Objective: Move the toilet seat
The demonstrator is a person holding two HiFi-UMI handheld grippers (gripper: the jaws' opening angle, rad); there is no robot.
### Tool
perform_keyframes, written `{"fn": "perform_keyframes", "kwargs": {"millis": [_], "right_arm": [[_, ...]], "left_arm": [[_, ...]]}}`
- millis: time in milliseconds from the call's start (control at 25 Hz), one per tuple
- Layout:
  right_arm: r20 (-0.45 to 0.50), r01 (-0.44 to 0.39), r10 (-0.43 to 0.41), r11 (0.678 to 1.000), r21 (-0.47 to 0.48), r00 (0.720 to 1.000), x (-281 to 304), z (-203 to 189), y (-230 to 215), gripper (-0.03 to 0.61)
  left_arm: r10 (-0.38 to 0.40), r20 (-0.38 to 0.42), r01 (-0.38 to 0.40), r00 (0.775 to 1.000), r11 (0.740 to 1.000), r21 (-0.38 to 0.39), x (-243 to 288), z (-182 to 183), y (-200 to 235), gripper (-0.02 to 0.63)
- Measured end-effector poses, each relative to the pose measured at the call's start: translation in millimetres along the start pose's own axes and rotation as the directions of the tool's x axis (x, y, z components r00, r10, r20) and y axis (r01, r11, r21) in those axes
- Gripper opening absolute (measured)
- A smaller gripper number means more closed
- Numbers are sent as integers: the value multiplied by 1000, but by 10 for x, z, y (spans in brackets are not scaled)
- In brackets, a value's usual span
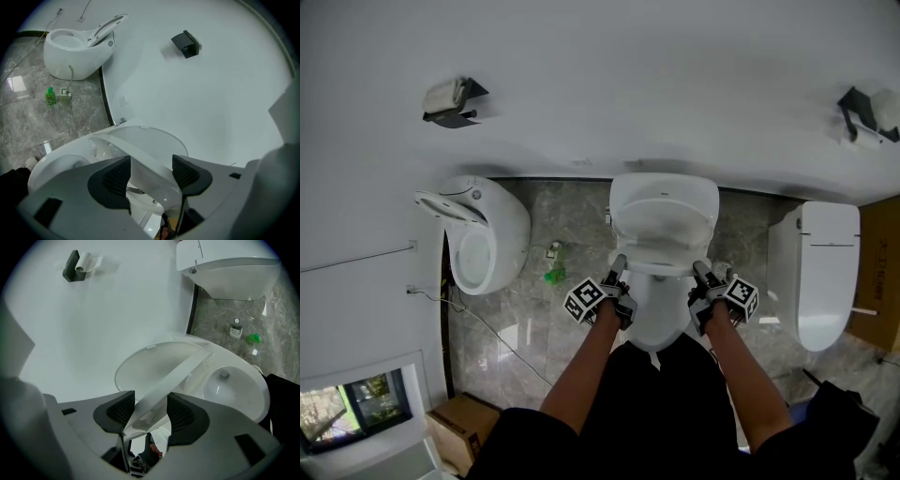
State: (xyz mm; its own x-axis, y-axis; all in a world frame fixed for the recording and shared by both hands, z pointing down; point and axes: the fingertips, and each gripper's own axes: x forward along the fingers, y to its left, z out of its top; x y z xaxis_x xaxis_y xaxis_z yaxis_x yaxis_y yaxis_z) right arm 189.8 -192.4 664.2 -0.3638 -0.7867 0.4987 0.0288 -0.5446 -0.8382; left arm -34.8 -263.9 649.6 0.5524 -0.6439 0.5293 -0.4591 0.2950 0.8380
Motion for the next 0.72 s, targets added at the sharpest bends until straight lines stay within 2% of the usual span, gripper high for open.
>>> {"fn": "perform_keyframes", "kwargs": {"millis": [200, 360, 560, 720], "right_arm": [[3, 0, 0, 1000, -13, 1000, 5, 41, -6, 232], [2, -8, 8, 1000, -19, 1000, 53, 51, 58, 232], [6, -13, 13, 1000, -20, 1000, 50, 72, 80, 233], [15, -21, 22, 1000, -23, 1000, 103, 125, 113, 235]], "left_arm": [[-29, -1, 29, 1000, 1000, 10, -21, -41, -99, 262], [-42, 8, 42, 999, 999, 27, -37, -30, -158, 256], [-79, -17, 79, 997, 997, 7, 14, -41, -181, 259], [-90, -27, 91, 996, 995, 34, 84, 5, -222, 259]]}}
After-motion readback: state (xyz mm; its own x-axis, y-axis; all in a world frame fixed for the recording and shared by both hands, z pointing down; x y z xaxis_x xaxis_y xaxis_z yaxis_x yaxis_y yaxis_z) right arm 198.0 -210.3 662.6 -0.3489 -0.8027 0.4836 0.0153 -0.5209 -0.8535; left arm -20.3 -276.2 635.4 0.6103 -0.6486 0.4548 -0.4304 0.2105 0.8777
